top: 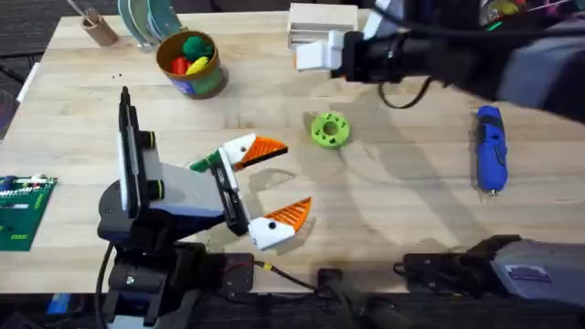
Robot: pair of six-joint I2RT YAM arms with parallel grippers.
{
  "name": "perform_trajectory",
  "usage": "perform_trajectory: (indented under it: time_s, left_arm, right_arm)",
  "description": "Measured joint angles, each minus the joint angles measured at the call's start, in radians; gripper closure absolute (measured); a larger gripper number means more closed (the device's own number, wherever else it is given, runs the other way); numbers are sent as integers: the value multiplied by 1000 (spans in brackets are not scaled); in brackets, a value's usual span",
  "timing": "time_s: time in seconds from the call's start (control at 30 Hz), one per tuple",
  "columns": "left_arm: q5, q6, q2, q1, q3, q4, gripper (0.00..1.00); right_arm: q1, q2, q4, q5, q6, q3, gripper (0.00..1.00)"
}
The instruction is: Pick up the gripper from the table and insert it into the empty holder that is missing its gripper. Then pick up a screw, insert it into the mounting hole, and use the screwdriver to tighten it. Finally, clean up the table by picking up the vegetable and placing it into the bucket.
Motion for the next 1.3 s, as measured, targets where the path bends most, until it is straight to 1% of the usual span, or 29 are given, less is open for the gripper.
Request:
perform_trajectory:
  time_s: [0.07, 0.2, 0.33, 0.47, 0.57, 0.67, 0.77, 0.87, 0.93, 1.03, 1.1, 1.3]
  left_arm:
    - [0, 0, 0, 0, 0, 0, 8]
    - [2, 0, 0, 0, 0, -3, 8]
    - [7, 0, 0, 0, 0, -4, 9]
    - [8, 0, 0, 0, 0, -4, 8]
    - [8, 0, 0, 0, 0, -4, 8]
    - [9, 0, 0, 0, 0, -4, 7]
    - [11, 0, 0, 0, 0, -4, 8]
    - [11, 0, 0, 0, 0, -4, 8]
    - [11, 0, 0, 0, 0, -4, 8]
    - [11, 0, 0, 0, 0, -4, 6]
    - [11, 0, 0, 0, 0, -4, 7]
    - [11, 0, 0, 0, 0, -4, 8]
  right_arm:
    - [8, -46, -136, 80, -82, 48, 10]
    - [14, -134, -295, 186, -173, 85, 8]
    - [14, -189, -408, 230, -196, 88, 8]
    - [18, -209, -526, 257, -202, 88, 9]
    - [49, -209, -593, 303, -207, 85, 8]
    - [112, -209, -573, 358, -206, 52, 8]
    - [175, -207, -509, 407, -190, -34, 8]
    - [209, -193, -452, 430, -169, -103, 8]
    - [221, -178, -419, 441, -160, -127, 9]
    - [227, -146, -381, 451, -156, -134, 14]
    - [226, -114, -352, 456, -153, -134, 39]
    - [230, -9, -319, 458, -149, -135, 159]
